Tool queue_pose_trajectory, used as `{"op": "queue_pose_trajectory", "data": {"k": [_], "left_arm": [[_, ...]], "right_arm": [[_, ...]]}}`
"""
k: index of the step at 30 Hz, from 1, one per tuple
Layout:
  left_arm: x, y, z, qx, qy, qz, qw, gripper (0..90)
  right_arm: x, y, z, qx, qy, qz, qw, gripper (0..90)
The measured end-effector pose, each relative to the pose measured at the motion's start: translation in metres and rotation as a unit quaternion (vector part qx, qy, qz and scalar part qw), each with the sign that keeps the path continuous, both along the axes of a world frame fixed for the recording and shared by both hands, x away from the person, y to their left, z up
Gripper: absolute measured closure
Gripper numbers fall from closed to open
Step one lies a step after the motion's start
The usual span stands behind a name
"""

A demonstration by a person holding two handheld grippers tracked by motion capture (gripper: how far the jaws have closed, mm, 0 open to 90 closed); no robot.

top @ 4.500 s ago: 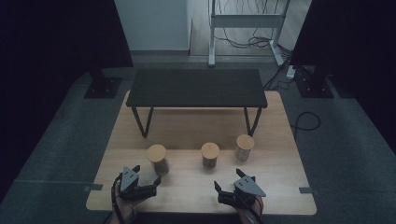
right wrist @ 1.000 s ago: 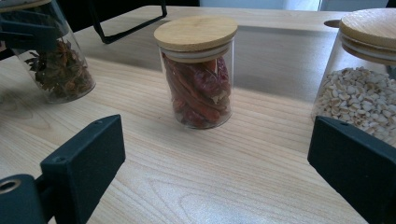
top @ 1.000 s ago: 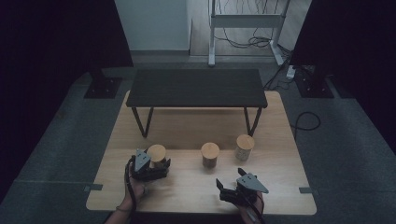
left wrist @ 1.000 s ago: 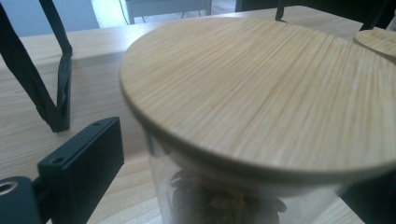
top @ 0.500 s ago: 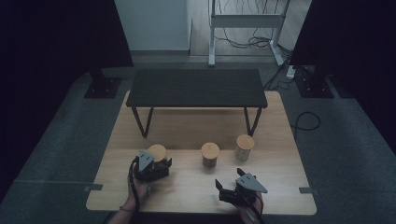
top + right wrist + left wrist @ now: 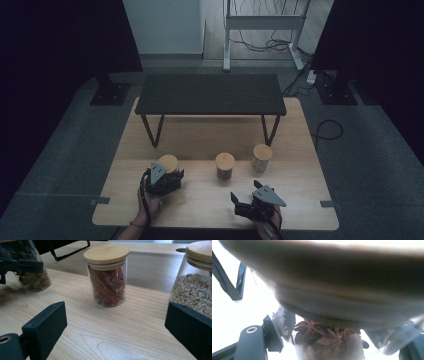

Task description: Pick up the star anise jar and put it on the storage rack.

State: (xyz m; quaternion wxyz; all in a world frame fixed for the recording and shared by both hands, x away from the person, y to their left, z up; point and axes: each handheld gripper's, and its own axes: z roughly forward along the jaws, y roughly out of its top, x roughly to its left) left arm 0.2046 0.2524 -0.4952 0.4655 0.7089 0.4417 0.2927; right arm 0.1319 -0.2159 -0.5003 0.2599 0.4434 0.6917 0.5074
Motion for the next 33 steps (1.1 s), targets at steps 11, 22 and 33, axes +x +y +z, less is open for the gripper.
{"op": "queue_pose_trajectory", "data": {"k": [11,22,33], "left_arm": [[0.0009,0.0008,-0.0003,-0.003,-0.001,-0.001,1.0000,26.1],[-0.0021,0.0052,0.0051,-0.012,-0.011,0.006,0.9999,26.1],[-0.0042,0.0061,0.0092,-0.011,-0.015,0.012,0.9998,26.1]], "right_arm": [[-0.0008,0.0000,0.0003,0.000,-0.001,-0.002,1.0000,3.7],[-0.0012,0.0003,0.0005,0.000,-0.002,-0.002,1.0000,3.7],[-0.0023,0.0015,0.0008,-0.001,-0.004,0.000,1.0000,3.7]]}}
